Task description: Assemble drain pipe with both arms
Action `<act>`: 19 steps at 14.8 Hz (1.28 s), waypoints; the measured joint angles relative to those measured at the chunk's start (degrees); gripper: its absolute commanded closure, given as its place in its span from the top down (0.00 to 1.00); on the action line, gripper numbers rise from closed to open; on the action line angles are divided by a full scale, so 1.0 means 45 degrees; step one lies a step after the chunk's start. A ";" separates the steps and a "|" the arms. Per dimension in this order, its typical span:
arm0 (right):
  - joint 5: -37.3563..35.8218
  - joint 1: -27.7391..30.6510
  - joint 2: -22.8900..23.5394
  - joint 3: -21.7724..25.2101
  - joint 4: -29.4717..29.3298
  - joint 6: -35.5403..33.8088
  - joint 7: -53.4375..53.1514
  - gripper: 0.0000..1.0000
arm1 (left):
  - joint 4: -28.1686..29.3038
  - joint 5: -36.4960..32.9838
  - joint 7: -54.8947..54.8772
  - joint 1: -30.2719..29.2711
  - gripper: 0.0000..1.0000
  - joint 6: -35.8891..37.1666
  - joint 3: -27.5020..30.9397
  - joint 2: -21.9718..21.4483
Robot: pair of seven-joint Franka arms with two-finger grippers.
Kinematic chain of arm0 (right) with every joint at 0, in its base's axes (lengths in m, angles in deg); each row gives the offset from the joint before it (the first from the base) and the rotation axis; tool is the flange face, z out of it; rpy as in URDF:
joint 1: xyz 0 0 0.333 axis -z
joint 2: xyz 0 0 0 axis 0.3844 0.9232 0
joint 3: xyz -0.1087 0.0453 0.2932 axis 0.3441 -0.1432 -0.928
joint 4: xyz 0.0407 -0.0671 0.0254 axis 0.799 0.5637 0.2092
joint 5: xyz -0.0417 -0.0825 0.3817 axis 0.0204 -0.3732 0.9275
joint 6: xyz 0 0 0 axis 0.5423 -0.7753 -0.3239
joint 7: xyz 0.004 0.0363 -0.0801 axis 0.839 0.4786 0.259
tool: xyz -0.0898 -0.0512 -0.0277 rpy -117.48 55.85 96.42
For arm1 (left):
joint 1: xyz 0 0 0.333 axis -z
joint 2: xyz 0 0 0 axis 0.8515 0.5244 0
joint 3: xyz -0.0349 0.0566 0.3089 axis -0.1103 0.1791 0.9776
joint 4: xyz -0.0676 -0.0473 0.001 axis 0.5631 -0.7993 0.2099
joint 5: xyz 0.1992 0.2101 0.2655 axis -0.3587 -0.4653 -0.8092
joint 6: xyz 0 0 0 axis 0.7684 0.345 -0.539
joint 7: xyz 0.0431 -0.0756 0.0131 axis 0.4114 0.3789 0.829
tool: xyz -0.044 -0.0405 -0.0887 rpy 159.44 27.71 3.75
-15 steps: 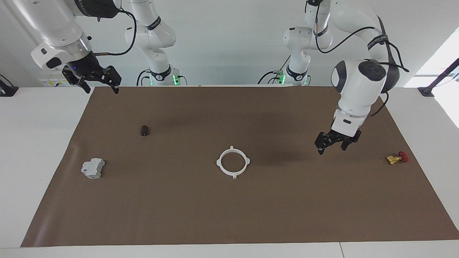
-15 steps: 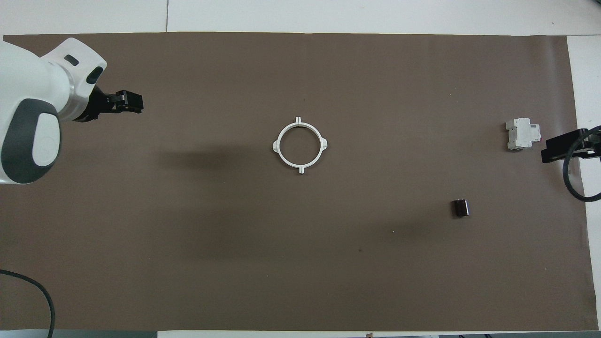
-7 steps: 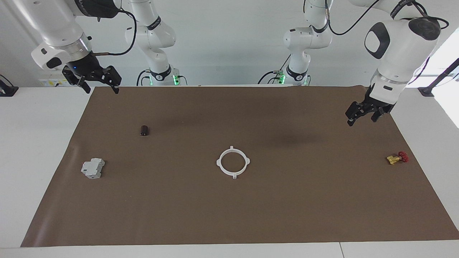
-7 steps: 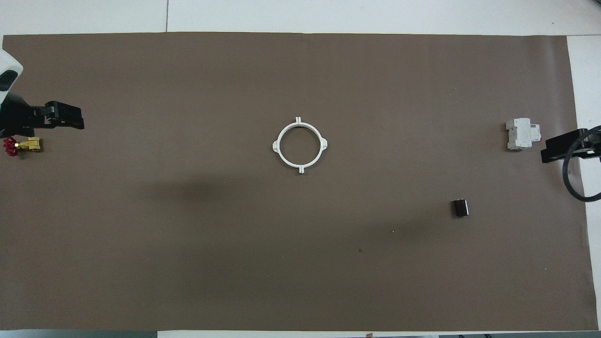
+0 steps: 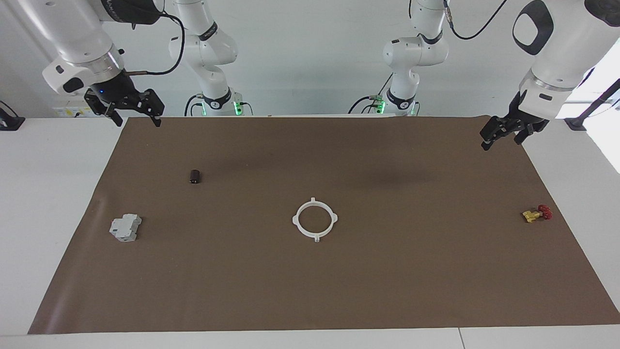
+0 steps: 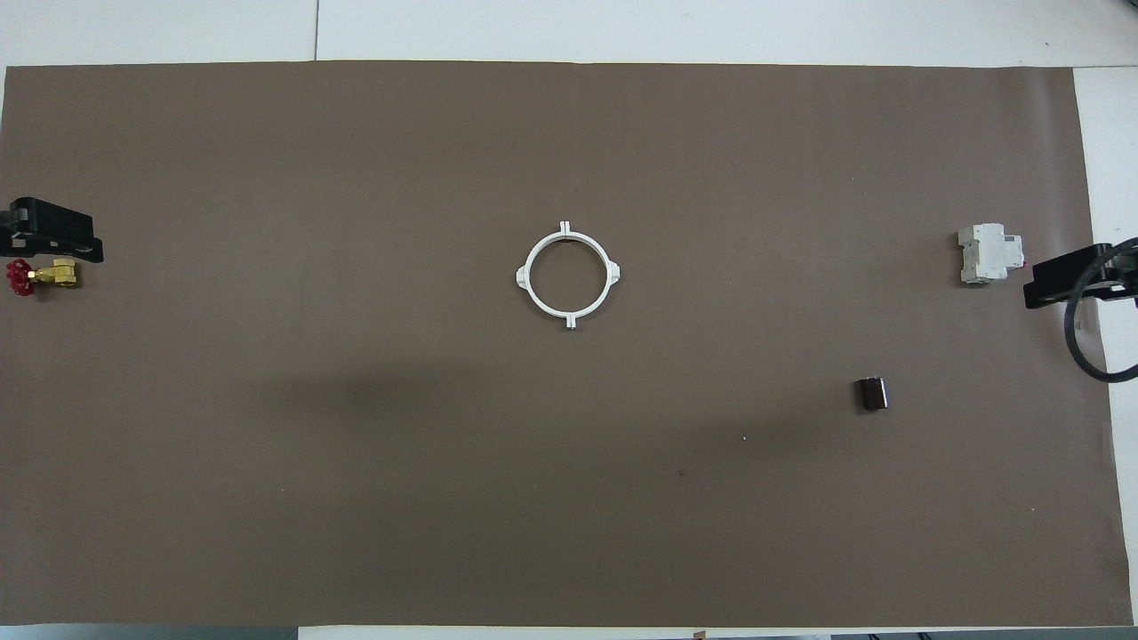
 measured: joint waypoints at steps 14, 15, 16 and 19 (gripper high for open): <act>0.0000 0.0000 0.0000 -0.0002 0.0000 0.0000 0.0000 1.00 | 0.0213 0.0001 -0.0620 -0.0244 1.00 0.0268 0.0047 -0.0309; 0.0000 0.0000 0.0000 -0.0002 0.0000 -0.0001 0.0000 1.00 | 0.0223 0.0001 -0.0622 -0.0244 1.00 0.0267 0.0047 -0.0331; 0.0000 0.0000 0.0000 -0.0002 0.0000 -0.0001 0.0000 1.00 | 0.0227 0.0001 -0.0622 -0.0244 1.00 0.0267 0.0047 -0.0352; 0.0000 0.0000 0.0000 -0.0002 0.0000 -0.0001 0.0000 1.00 | 0.0241 0.0001 -0.0621 -0.0244 1.00 0.0267 0.0047 -0.0387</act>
